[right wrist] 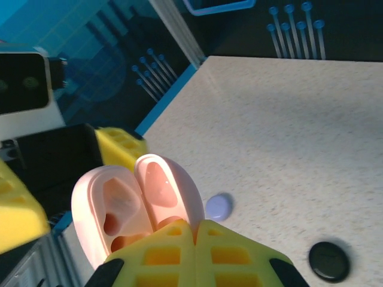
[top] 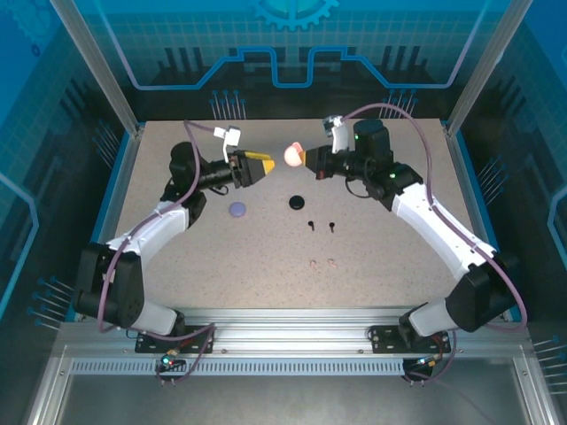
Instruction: Insert wireless bluetooth earbuds into charging case
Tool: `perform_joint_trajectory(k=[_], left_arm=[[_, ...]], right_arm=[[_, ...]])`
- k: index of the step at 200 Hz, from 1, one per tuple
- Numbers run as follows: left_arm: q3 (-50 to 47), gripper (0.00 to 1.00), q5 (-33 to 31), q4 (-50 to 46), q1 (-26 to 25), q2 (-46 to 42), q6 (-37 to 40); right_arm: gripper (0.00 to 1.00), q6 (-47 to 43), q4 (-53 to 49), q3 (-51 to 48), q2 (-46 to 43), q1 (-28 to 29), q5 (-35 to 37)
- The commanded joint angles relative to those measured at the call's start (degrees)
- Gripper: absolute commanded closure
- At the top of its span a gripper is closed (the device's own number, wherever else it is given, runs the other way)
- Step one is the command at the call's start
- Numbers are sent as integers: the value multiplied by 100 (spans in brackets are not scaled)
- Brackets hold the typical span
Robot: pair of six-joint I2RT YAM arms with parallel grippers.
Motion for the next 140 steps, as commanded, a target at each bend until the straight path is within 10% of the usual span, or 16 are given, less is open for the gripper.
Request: perform_joint_trajectory(k=[1, 69, 140], left_arm=[[752, 31, 257, -1306, 45, 211, 922], [3105, 30, 481, -5147, 47, 1280, 3410], [4090, 29, 775, -6475, 48, 1990, 4235]], right_arm=[[100, -542, -526, 503, 404, -201, 12], [100, -1715, -1251, 1584, 1376, -359, -289], [100, -1994, -1618, 1969, 1660, -364, -587]])
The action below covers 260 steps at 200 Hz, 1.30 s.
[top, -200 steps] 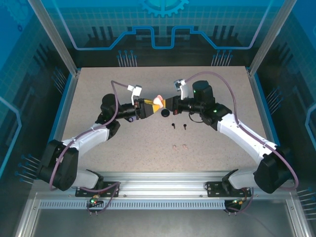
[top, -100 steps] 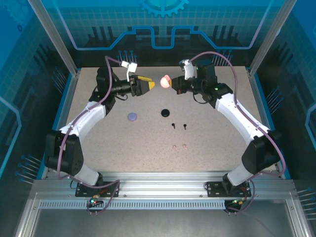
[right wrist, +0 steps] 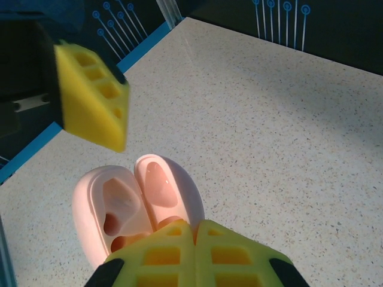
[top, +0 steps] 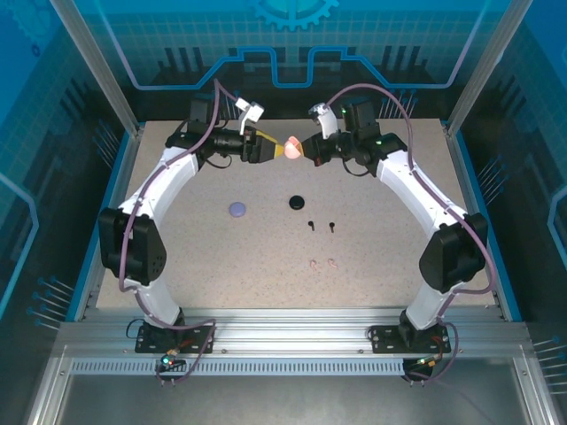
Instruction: Insert wireless bluetooth earbuds into charging case
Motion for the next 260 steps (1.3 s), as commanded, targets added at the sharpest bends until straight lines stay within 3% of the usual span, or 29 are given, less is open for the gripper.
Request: perform_joint_trajectory(k=[1, 191, 260], left_arm=[[303, 29, 306, -715, 10, 167, 489], [938, 41, 703, -1760, -179, 624, 1146], [1009, 54, 729, -1938, -215, 677, 1282]], right_arm=[[100, -213, -256, 251, 129, -88, -248], [100, -482, -824, 835, 452, 160, -492], [100, -493, -892, 969, 533, 255, -444]])
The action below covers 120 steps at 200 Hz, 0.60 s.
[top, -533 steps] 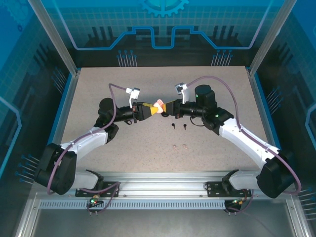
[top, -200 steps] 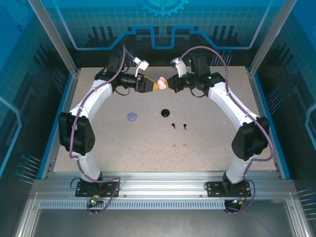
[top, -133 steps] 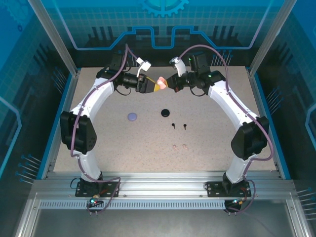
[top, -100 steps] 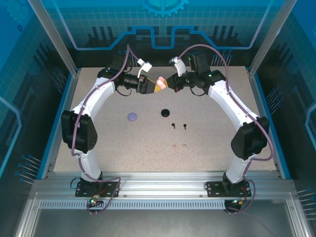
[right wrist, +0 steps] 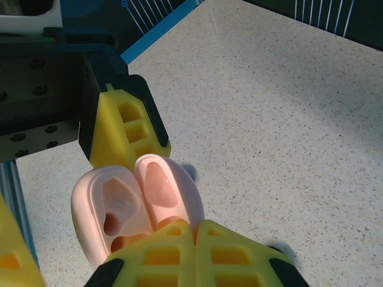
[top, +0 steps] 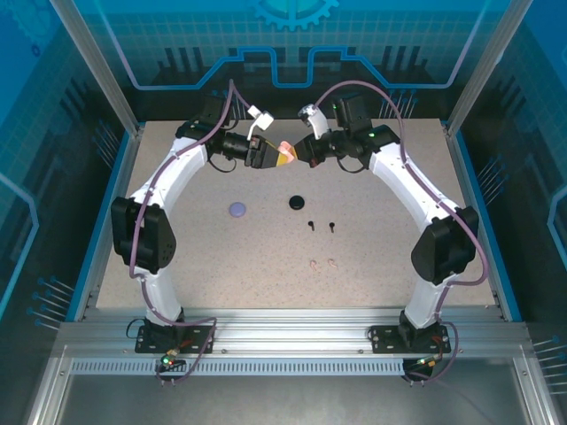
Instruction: Insert wireless bluetooth earbuds into charging case
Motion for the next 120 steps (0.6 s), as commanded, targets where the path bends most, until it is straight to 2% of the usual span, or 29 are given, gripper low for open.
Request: perform_joint_trajectory(k=[1, 57, 91, 99, 108, 120], left_arm=[[178, 54, 198, -189, -55, 59, 155], [174, 78, 225, -189, -54, 37, 185], [167, 88, 233, -164, -54, 6, 167], [169, 91, 229, -160, -54, -2, 154], [142, 95, 228, -133, -54, -19, 160], [46, 98, 159, -33, -50, -74, 119]], right_arm=[[100, -65, -139, 237, 91, 97, -105], [100, -49, -150, 305, 103, 135, -61], [100, 1, -140, 342, 97, 146, -44], [93, 17, -150, 352, 74, 143, -30], [77, 60, -141, 344, 21, 137, 24], [62, 142, -91, 277, -118, 94, 76]])
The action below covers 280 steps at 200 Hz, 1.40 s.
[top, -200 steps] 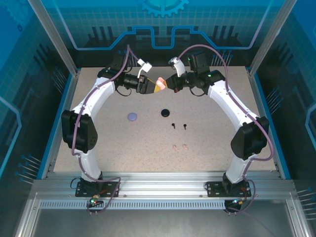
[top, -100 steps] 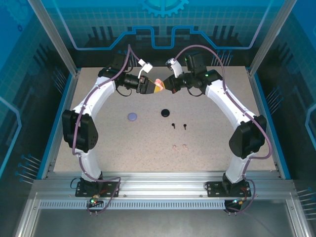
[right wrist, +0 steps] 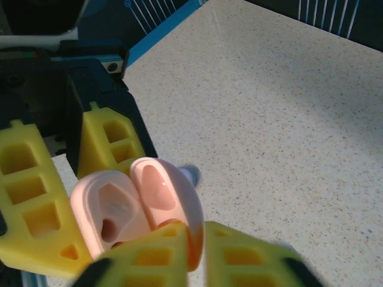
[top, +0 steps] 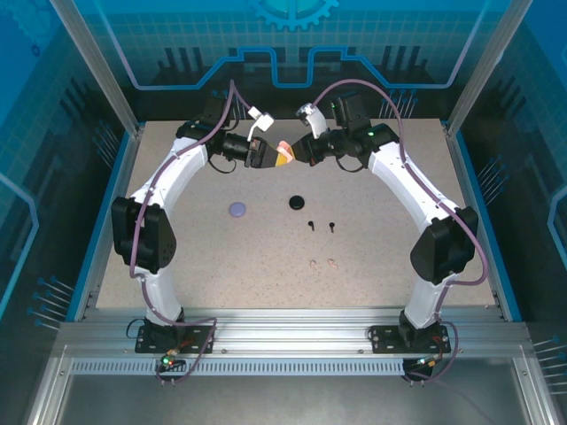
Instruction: Insert wireless bluetooth earbuds into charging case
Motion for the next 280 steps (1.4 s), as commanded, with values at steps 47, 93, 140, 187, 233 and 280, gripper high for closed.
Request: perform_joint_trajectory(k=[47, 93, 140, 187, 233, 280], left_arm=[[-1395, 100, -69, 2312, 234, -779, -1222], [-2565, 100, -418, 3893, 346, -1565, -2115], [-4223, 100, -1144, 6198, 321, -2576, -3357], [-5414, 100, -2330, 6912, -51, -3703, -3498], [-6393, 100, -3297, 7602, -333, -4758, -3804], [-6824, 100, -3519, 7531, -550, -5252, -3822]], right_arm=[[41, 413, 297, -938, -1109, -62, 295], [38, 841, 593, -2539, -2091, 28, 828], [38, 1549, 911, -4054, -2773, 621, 1843], [37, 1981, 761, -4796, -2729, 1458, 2961], [39, 2444, 712, -5171, -2241, 2020, 3682], [44, 2718, 695, -5124, -1481, 2461, 4016]])
